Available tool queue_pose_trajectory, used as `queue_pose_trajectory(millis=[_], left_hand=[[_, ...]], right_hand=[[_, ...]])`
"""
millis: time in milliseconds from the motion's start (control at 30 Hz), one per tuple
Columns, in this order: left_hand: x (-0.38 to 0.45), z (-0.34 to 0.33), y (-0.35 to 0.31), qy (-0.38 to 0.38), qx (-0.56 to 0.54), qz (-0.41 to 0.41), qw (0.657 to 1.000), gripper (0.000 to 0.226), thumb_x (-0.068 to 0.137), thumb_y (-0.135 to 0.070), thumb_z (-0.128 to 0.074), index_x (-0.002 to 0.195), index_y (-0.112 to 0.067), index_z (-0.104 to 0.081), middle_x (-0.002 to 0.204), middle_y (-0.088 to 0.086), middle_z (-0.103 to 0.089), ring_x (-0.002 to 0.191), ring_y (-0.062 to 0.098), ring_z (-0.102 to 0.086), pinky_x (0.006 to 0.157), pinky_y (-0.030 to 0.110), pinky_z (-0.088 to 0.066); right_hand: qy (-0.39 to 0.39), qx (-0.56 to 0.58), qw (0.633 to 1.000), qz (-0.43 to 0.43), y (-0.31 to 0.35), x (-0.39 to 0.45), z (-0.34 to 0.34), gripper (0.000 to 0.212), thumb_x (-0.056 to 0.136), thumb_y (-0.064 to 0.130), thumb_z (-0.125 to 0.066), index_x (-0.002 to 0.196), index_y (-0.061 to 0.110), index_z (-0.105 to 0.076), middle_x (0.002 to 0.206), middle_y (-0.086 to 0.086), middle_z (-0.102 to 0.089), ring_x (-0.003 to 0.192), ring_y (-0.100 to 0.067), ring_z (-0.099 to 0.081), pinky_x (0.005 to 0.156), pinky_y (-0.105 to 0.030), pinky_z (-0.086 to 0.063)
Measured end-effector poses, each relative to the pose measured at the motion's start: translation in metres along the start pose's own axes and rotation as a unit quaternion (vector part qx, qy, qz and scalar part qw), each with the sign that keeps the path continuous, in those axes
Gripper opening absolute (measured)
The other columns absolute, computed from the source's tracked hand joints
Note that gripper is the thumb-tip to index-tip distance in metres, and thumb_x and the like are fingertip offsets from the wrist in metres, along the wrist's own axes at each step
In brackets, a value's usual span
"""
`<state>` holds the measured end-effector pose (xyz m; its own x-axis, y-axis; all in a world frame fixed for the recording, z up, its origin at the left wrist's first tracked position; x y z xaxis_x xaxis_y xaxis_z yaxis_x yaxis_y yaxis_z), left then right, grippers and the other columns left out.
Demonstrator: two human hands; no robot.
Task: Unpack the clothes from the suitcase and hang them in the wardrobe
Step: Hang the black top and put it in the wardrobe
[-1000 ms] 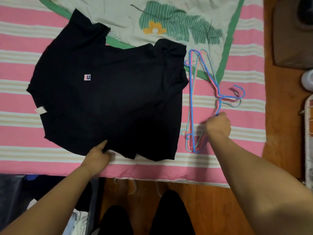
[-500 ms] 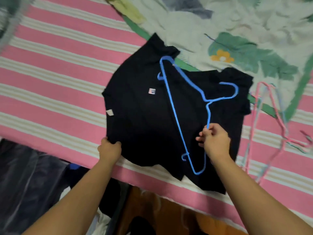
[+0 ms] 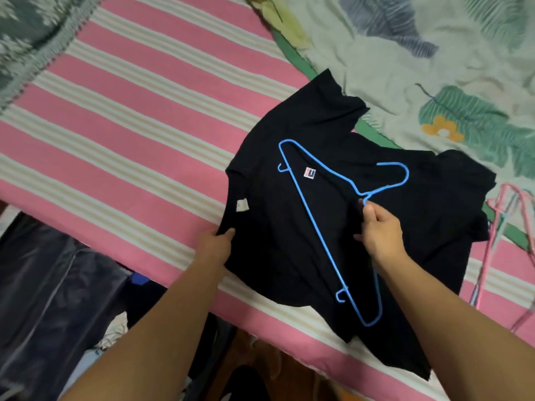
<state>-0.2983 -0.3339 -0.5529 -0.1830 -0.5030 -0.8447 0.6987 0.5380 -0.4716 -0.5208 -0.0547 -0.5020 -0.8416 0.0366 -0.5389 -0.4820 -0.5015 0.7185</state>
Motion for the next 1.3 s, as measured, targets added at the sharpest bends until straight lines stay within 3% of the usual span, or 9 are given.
queue_pose_trajectory(millis=[167, 233, 367, 467, 633, 833, 967, 1133, 1300], left_hand=[[-0.102, 0.051, -0.038, -0.245, 0.017, -0.164, 0.956, 0.006, 0.101, -0.015, -0.057, 0.101, -0.011, -0.062, 0.093, 0.004, -0.061, 0.087, 0.026, -0.056, 0.076, 0.032, -0.039], [-0.14, 0.053, -0.062, -0.246, -0.033, -0.186, 0.951, 0.009, 0.101, -0.013, -0.056, 0.103, -0.009, -0.064, 0.096, 0.006, -0.063, 0.091, 0.029, -0.059, 0.077, 0.033, -0.042], [-0.226, 0.003, -0.134, 0.043, -0.161, -0.161, 0.973, 0.015, 0.096, -0.005, -0.062, 0.106, -0.005, -0.072, 0.102, 0.015, -0.076, 0.097, 0.033, -0.071, 0.086, 0.042, -0.058], [-0.33, -0.029, -0.192, 0.177, -0.038, -0.256, 0.95, 0.017, 0.094, 0.0, -0.062, 0.105, -0.006, -0.074, 0.1, 0.015, -0.077, 0.091, 0.027, -0.072, 0.075, 0.032, -0.059], [-0.512, -0.049, -0.261, 0.212, 0.201, -0.45, 0.844, 0.012, 0.093, -0.007, -0.069, 0.096, -0.014, -0.078, 0.091, 0.001, -0.078, 0.084, 0.012, -0.073, 0.073, 0.023, -0.055], [-0.674, -0.043, -0.293, 0.115, 0.416, -0.609, 0.666, 0.014, 0.092, -0.019, -0.073, 0.102, -0.027, -0.078, 0.097, -0.015, -0.076, 0.096, 0.003, -0.069, 0.092, 0.029, -0.053], [-0.713, -0.022, -0.281, 0.064, 0.426, -0.65, 0.626, 0.018, 0.091, -0.014, -0.073, 0.107, -0.021, -0.079, 0.096, -0.013, -0.074, 0.095, 0.0, -0.066, 0.089, 0.019, -0.049], [-0.707, 0.011, -0.253, -0.002, 0.301, -0.678, 0.67, 0.016, 0.092, -0.005, -0.069, 0.093, -0.02, -0.074, 0.087, -0.017, -0.07, 0.086, -0.007, -0.062, 0.08, 0.011, -0.041], [-0.676, 0.027, -0.207, 0.044, 0.213, -0.618, 0.755, 0.017, 0.101, -0.009, -0.057, 0.095, -0.025, -0.058, 0.086, -0.002, -0.057, 0.074, 0.006, -0.048, 0.069, 0.02, -0.039]], right_hand=[[0.028, 0.045, 0.996, 0.076, 0.032, -0.052, 0.048, 0.026, 0.104, 0.002, -0.044, 0.102, 0.019, -0.064, 0.097, -0.013, -0.069, 0.055, -0.007, -0.065, 0.062, -0.022, -0.055], [0.043, 0.041, 0.995, 0.085, 0.051, -0.07, 0.073, 0.031, 0.103, -0.002, -0.044, 0.111, 0.021, -0.062, 0.099, -0.013, -0.068, 0.052, -0.006, -0.059, 0.057, -0.017, -0.05], [0.049, 0.069, 0.992, 0.099, 0.116, -0.095, 0.132, 0.048, 0.098, -0.01, -0.042, 0.117, 0.029, -0.063, 0.082, -0.005, -0.06, 0.042, -0.008, -0.046, 0.042, -0.016, -0.039], [0.091, 0.081, 0.984, 0.134, 0.176, -0.116, 0.178, 0.041, 0.094, -0.009, -0.046, 0.103, 0.026, -0.065, 0.061, -0.001, -0.042, 0.038, -0.008, -0.031, 0.039, -0.018, -0.026], [0.179, -0.03, 0.944, 0.274, 0.294, -0.183, 0.266, 0.02, 0.086, 0.001, -0.066, 0.088, 0.019, -0.056, 0.085, 0.004, -0.063, 0.05, -0.007, -0.041, 0.041, -0.02, -0.031], [0.341, 0.015, 0.874, 0.346, 0.383, -0.29, 0.311, 0.034, 0.085, -0.008, -0.067, 0.095, 0.017, -0.047, 0.12, 0.012, -0.07, 0.062, -0.006, -0.055, 0.047, -0.025, -0.035], [0.464, 0.02, 0.815, 0.348, 0.38, -0.344, 0.292, 0.04, 0.087, -0.013, -0.063, 0.089, 0.02, -0.041, 0.083, 0.015, -0.069, 0.056, -0.01, -0.04, 0.044, -0.022, -0.029], [0.485, -0.06, 0.798, 0.352, 0.337, -0.366, 0.27, 0.036, 0.085, -0.008, -0.064, 0.074, 0.018, -0.041, 0.061, 0.002, -0.042, 0.051, -0.01, -0.036, 0.045, -0.025, -0.029], [0.374, 0.02, 0.863, 0.338, 0.318, -0.336, 0.279, 0.038, 0.081, -0.011, -0.052, 0.064, 0.021, -0.041, 0.063, -0.005, -0.035, 0.054, -0.015, -0.032, 0.046, -0.024, -0.032]])
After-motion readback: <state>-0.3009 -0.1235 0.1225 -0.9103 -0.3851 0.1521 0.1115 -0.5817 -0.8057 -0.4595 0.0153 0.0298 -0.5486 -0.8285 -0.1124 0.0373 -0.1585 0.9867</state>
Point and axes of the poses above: each hand's wrist, its own x-axis towards the middle knuckle, its own z-axis out of the back of the hand, y = z × x, the point moved 7 cm from there along x, towards the middle knuckle
